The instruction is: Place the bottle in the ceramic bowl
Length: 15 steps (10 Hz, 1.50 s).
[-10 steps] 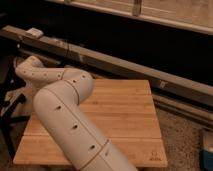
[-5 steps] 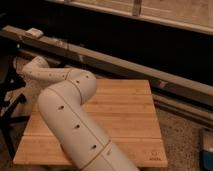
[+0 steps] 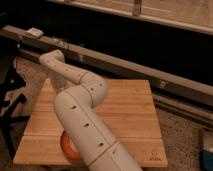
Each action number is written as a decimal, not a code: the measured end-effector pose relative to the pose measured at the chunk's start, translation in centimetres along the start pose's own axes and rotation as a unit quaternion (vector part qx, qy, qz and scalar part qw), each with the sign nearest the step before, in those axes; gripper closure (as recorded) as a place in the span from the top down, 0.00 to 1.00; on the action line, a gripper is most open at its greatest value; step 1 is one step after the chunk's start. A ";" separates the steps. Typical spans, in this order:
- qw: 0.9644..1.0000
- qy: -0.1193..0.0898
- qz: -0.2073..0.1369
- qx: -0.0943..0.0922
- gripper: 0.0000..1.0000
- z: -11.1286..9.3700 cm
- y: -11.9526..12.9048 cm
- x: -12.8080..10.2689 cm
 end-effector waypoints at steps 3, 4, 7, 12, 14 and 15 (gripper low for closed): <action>0.999 0.002 0.009 -0.033 0.00 -1.2 -0.6 1.2; 1.000 -0.002 0.010 -0.028 0.00 -2.1 -0.8 2.0; 1.000 -0.008 -0.004 0.011 0.00 -4.6 -1.0 6.1; 0.997 -0.013 0.004 0.070 0.00 -5.3 -3.5 14.9; 0.996 -0.020 0.016 0.083 0.00 -4.9 -4.0 18.0; 0.995 -0.025 0.023 0.090 0.00 -4.5 -3.5 19.9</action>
